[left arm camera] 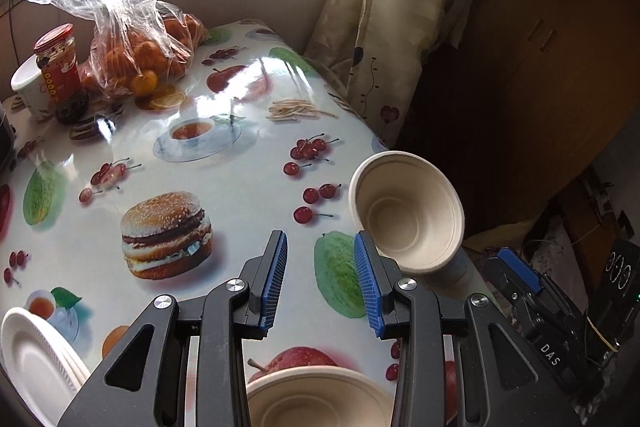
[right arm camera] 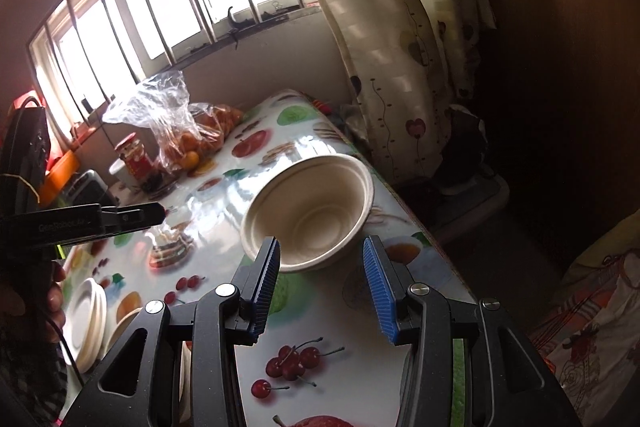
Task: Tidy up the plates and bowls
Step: 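Reach both tools toward the remaining beige bowls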
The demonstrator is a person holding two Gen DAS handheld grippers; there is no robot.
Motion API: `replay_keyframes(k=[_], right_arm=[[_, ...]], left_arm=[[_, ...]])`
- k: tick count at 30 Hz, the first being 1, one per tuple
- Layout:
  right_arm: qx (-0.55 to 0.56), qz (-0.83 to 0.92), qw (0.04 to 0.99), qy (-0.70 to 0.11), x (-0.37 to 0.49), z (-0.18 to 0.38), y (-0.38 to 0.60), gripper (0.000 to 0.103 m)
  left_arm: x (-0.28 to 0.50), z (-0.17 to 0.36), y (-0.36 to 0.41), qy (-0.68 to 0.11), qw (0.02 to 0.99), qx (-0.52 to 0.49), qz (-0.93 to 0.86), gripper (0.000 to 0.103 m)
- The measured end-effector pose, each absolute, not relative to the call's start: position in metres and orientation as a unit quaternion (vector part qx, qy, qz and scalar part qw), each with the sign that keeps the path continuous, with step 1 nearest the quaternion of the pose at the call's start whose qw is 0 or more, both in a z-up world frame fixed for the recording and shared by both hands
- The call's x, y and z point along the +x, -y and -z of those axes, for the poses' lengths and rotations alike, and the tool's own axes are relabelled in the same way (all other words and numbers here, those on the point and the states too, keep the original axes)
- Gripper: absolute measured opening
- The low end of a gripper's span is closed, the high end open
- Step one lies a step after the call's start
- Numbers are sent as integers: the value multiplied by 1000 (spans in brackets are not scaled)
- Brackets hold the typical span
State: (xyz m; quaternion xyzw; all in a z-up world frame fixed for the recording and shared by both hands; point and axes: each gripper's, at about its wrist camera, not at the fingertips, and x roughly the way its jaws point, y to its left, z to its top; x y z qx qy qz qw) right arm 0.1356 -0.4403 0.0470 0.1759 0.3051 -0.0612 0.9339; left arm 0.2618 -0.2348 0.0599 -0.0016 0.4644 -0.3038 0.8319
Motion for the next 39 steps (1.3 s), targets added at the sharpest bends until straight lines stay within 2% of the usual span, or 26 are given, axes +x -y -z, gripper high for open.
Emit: replay_keyframes(k=[15,23,28,36,39], right_arm=[[172,77,927,-323,166,-34,456,43],[175,75,924,-331,178,-27,457,38],[179,75,923,-332,181,-24,458,35],[179,76,922,-334,184,-22,460,30],[181,76,921,-336,184,-21,461,27]], left_arm=[[294,-41,279,-498,808,29,315,36],[305,-32,292,-505,803,33,314,36],[309,-25,298,-514,797,31,316,28],[311,-17,304,-525,788,31,320,23],[312,-14,305,-530,784,30,322,17]])
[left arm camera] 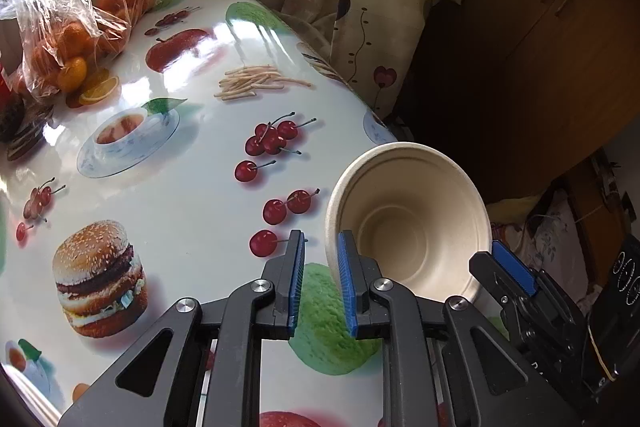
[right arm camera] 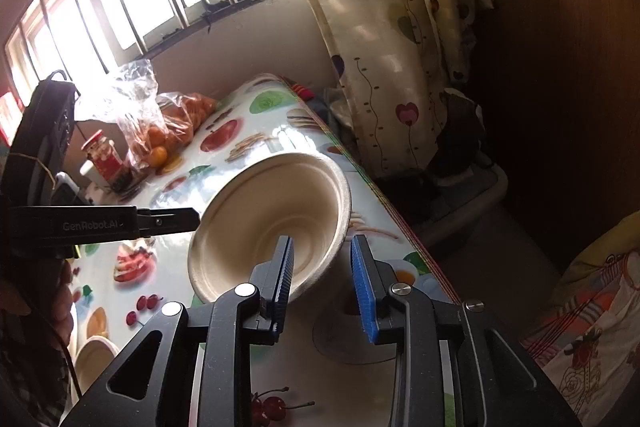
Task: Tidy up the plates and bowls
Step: 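Reach both tools toward the remaining beige bowls, then grasp a beige bowl rim with the right tool while the left tool grasps another bowl, then carry the held beige bowls toward the nested bowl stack with both tools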
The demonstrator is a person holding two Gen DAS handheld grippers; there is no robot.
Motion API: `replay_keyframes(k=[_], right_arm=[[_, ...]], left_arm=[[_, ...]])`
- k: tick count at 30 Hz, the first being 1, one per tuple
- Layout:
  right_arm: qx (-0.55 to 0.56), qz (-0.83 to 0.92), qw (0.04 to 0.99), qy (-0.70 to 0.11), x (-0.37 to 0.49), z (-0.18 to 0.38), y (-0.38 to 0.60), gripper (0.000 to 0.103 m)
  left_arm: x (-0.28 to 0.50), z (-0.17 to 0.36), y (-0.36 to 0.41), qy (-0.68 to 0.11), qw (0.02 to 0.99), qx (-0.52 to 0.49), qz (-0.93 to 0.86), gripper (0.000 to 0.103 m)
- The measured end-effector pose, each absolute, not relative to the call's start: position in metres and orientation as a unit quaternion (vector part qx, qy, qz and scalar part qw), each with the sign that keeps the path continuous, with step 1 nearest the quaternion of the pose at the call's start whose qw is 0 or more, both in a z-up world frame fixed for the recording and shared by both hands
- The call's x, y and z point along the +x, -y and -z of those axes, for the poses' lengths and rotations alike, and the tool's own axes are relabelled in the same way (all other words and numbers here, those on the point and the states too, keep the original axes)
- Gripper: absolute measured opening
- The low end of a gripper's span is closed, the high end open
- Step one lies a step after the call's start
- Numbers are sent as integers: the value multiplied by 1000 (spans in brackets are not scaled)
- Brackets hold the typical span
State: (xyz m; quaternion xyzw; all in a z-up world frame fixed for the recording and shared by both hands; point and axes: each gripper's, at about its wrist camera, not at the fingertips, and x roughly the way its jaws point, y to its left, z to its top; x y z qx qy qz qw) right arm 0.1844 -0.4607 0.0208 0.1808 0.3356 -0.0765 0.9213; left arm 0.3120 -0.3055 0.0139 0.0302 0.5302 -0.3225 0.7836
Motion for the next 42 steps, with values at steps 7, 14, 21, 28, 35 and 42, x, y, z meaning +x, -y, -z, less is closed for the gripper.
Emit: replay_keyframes(k=[7,14,21,28,35,42], right_arm=[[184,74,920,-337,186,-18,462,26],[183,73,920,-340,186,-16,460,22],[184,71,920,-339,186,-16,458,19],[183,71,920,-339,186,-16,458,19],[183,68,921,-337,184,-17,457,19],[181,66,923,-333,179,-22,455,19]], left_arm=[[312,-10,310,-534,780,30,325,8],[312,-10,310,-533,781,25,325,8],[311,-11,310,-532,781,24,326,7],[311,-13,308,-532,781,22,326,7],[309,-15,306,-531,782,19,326,7],[304,-22,302,-525,785,19,329,7]])
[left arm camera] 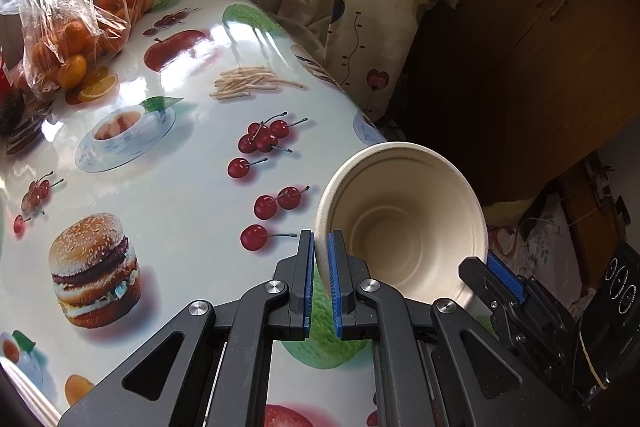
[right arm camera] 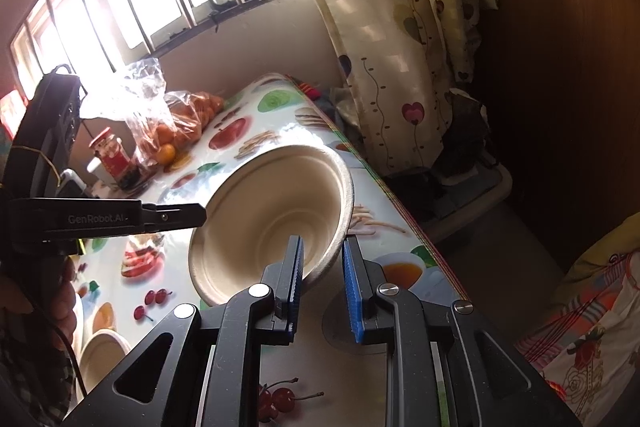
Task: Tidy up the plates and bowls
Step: 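Carry the held beige bowls toward the nested bowl stack with both tools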
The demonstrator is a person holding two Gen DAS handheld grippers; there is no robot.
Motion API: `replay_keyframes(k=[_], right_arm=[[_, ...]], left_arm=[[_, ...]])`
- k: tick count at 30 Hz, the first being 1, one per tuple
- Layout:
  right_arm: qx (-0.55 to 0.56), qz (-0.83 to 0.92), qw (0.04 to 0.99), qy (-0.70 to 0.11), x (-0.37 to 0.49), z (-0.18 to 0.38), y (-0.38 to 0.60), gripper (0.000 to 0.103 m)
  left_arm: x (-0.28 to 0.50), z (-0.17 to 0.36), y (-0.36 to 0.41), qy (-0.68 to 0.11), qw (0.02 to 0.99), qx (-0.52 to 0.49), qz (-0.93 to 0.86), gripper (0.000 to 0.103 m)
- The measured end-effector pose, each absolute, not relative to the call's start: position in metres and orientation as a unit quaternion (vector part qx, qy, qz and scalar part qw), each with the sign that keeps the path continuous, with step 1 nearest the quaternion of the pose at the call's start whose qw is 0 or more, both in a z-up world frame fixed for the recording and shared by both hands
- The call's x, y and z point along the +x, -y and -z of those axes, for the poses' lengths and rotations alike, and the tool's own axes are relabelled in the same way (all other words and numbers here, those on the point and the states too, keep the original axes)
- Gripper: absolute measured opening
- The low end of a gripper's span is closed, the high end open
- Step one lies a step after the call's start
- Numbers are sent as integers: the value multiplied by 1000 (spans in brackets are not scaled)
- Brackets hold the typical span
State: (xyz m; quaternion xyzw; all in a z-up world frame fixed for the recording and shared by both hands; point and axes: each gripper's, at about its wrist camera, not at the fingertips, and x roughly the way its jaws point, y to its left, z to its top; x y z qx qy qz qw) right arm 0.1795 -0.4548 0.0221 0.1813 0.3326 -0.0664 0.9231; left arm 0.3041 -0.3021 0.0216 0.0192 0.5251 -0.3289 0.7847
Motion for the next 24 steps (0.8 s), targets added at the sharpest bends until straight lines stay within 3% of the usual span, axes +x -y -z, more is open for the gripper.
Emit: replay_keyframes(k=[24], right_arm=[[169,49,935,-307,144,-50,424,19]], left_arm=[[269,-51,267,-498,801,10,333,7]])
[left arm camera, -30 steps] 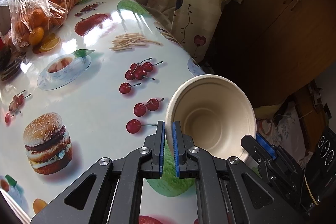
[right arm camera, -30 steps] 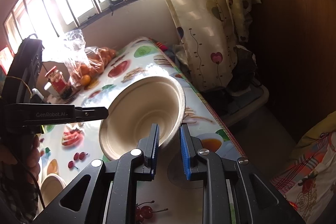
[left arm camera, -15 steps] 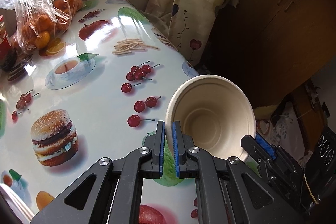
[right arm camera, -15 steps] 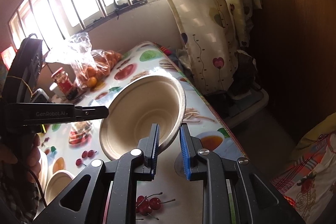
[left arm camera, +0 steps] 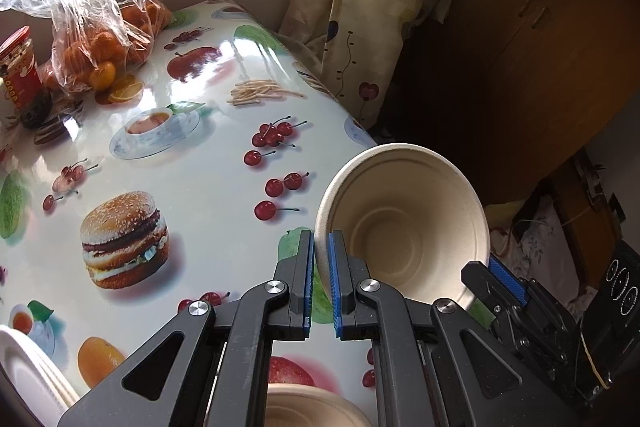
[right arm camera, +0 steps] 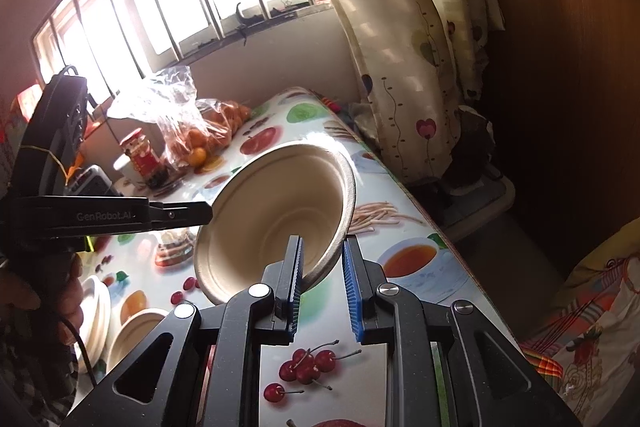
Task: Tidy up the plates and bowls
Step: 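Carry the held beige bowls toward the nested bowl stack with both tools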
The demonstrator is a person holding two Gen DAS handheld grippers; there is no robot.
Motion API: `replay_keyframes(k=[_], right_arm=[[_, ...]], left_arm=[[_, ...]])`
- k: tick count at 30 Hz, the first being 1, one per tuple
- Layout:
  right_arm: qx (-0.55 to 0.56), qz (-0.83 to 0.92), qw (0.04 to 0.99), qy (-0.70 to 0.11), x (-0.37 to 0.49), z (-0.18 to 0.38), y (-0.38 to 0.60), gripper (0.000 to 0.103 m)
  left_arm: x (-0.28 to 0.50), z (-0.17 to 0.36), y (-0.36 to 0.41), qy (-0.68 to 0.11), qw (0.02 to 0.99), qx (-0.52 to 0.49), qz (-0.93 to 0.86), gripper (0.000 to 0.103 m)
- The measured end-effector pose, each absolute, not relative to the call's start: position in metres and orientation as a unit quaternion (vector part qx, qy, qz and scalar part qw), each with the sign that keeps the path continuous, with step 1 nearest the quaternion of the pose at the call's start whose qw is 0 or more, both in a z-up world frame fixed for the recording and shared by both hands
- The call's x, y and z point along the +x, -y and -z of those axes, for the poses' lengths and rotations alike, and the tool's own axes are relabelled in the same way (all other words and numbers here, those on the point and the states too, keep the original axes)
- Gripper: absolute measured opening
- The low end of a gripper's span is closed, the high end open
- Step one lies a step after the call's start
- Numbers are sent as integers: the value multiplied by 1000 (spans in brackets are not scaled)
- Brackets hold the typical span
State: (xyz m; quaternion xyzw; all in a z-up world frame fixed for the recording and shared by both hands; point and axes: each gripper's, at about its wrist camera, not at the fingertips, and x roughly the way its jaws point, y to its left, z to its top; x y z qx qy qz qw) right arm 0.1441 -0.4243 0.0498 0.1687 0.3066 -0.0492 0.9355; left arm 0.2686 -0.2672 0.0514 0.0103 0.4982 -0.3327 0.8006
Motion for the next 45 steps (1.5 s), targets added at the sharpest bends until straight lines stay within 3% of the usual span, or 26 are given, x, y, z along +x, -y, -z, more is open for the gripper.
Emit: replay_keyframes(k=[45], right_arm=[[151,-7,945,-289,82,-66,326,19]], left_arm=[[190,-74,144,-457,831,-37,314,7]])
